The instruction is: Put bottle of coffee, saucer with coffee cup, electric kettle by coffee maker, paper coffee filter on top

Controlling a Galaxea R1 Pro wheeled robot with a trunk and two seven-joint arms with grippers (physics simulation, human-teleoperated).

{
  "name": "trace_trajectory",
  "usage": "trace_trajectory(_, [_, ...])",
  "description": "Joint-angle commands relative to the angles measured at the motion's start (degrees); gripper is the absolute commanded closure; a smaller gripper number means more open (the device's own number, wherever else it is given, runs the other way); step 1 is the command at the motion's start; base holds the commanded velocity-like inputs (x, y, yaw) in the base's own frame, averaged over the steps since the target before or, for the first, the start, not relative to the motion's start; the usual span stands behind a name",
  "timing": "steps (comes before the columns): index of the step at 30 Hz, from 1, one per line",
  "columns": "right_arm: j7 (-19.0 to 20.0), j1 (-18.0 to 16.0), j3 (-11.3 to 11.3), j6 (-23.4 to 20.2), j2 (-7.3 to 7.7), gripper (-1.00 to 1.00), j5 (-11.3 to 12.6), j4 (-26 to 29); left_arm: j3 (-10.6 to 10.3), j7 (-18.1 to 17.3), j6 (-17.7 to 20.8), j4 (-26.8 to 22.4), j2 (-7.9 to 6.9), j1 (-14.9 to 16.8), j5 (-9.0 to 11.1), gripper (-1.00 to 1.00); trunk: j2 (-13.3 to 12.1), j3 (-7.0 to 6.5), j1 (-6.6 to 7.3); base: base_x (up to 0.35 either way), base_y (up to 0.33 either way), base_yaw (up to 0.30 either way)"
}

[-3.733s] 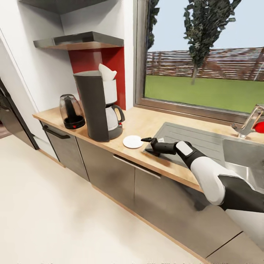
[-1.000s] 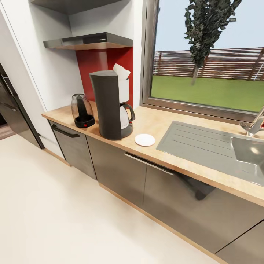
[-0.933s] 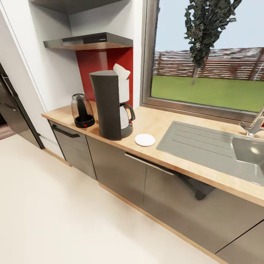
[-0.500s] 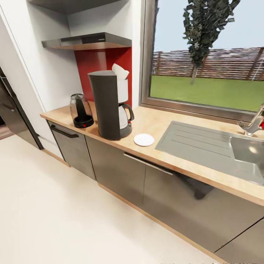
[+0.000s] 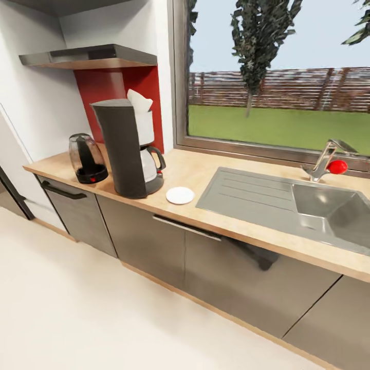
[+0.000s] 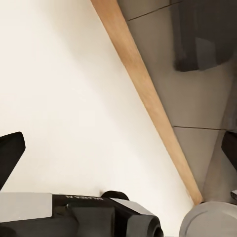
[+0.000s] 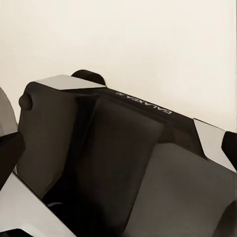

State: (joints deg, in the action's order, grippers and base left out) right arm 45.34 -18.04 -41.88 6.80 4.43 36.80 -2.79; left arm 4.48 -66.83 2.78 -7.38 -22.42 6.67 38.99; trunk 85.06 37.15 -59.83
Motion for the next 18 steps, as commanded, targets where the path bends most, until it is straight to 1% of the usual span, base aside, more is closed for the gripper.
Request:
trace_trajectory(1, [0.2,-0.1,-0.5,0.5,-0.04,-1.00,0.3,-0.2,0.4,-0.2,0.3,0.0,0.00,0.0,-0.3,-1.00,0.0,0.05,0.01,-0.088,-0.161,-0.131])
trace_trajectory(12, [-0.6,-0.1,-0.3,0.5,0.16,-1.00,0.4,-0.3,0.4,-0.2,0.3,0.0,0.00,0.0,-0.3,-1.00,0.0,0.08,0.01,-0.132,-0.225,-0.055])
trace_trajectory(13, [-3.0,0.0,-0.2,0.6,0.33,-1.00,0.5,-0.3,0.4,-0.2,0.3,0.0,0.00,0.0,-0.3,-1.00,0.0,0.09,0.01,-0.150,-0.251,-0.193])
trace_trajectory(14, [-10.4,0.0,-0.1,0.6,0.94,-1.00,1.3,-0.4,0.4,-0.2,0.3,0.0,0.00,0.0,-0.3,-1.00,0.0,0.10,0.01,-0.120,-0.185,-0.256])
trace_trajectory(17, [-13.8,0.0,-0.1,0.6,1.10,-1.00,2.8,-0.4,0.4,-0.2,0.3,0.0,0.00,0.0,-0.3,-1.00,0.0,0.10,0.01,-0.074,-0.114,-0.268])
trace_trajectory(18, [-15.1,0.0,-0.1,0.6,1.17,-1.00,3.6,-0.4,0.4,-0.2,0.3,0.0,0.00,0.0,-0.3,-1.00,0.0,0.10,0.01,-0.039,-0.061,-0.277])
